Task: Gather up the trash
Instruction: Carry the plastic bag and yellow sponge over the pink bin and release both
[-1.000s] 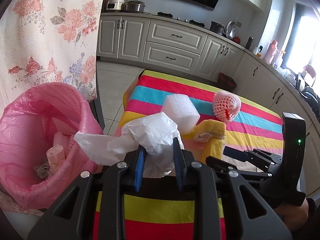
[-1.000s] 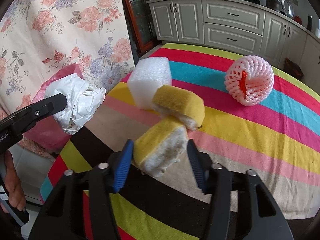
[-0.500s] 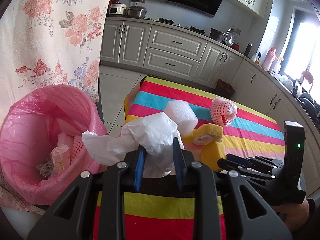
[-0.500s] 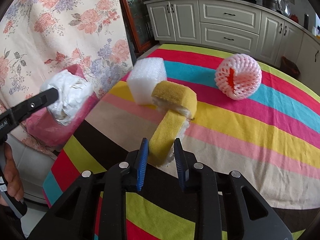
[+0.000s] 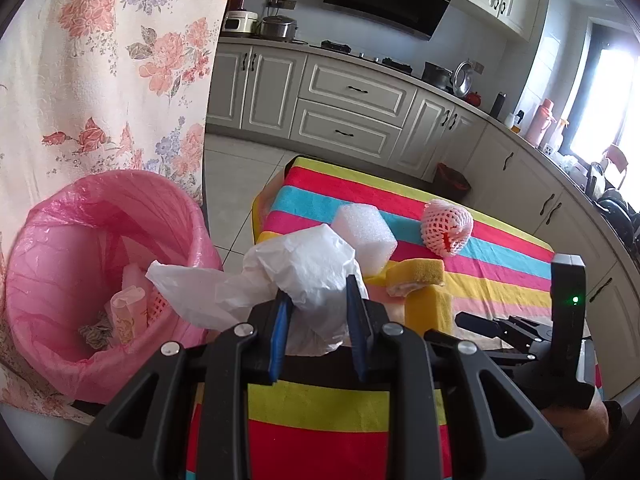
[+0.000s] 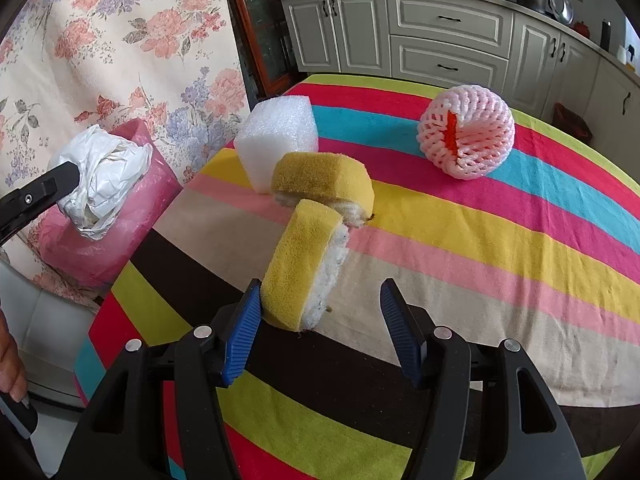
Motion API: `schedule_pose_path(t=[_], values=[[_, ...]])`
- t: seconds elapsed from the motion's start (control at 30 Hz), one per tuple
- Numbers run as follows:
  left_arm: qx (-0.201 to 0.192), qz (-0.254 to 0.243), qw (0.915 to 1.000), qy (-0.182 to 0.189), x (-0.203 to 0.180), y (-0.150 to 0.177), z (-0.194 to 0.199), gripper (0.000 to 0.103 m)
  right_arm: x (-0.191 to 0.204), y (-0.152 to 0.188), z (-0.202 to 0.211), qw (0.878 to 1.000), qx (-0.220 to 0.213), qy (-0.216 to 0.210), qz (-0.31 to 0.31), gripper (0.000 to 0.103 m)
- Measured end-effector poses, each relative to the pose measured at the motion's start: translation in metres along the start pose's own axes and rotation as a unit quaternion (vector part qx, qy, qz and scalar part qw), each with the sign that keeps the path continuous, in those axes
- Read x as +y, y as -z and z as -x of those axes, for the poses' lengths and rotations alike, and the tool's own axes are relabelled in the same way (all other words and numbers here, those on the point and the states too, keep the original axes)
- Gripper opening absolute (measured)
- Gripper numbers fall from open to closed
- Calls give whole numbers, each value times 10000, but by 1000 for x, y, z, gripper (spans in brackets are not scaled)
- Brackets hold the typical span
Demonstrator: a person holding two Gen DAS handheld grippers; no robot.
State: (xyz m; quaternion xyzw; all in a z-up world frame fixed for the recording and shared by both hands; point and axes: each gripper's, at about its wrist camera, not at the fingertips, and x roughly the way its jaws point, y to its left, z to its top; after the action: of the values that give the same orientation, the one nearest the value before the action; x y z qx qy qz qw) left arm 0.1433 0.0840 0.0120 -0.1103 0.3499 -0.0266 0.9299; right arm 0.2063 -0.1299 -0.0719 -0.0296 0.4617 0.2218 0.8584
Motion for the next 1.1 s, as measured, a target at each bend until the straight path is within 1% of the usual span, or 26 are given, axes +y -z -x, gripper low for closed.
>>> schedule_pose_path(t=[0.03, 0.07, 0.13, 0.23, 0.53, 0.77, 1.1], values=[[-1, -3, 10000, 0, 0, 0, 0, 26, 1, 0, -3, 10000, 16, 17, 22, 54], [-8, -6, 10000, 1, 0, 0, 1, 26, 3, 0, -4, 10000, 14, 22, 38, 47], [-25, -3, 10000, -6, 1, -1, 3, 26, 6, 2, -5, 9999, 29, -51, 89, 37], [-66, 40, 10000, -38, 7, -2, 6, 26, 11, 5, -1, 9998, 1, -108, 175, 28], [-298, 145, 9994, -105, 20, -10, 24, 26, 16, 0, 30, 9992, -294, -134, 241, 27], [-555, 272, 9978, -250, 40, -19, 46, 26, 28, -19, 56, 9973, -621, -200, 340, 27], [-885, 457, 9935, -548, 72, -28, 76, 26, 57, -50, 68, 9937, -881, -316, 623, 27]])
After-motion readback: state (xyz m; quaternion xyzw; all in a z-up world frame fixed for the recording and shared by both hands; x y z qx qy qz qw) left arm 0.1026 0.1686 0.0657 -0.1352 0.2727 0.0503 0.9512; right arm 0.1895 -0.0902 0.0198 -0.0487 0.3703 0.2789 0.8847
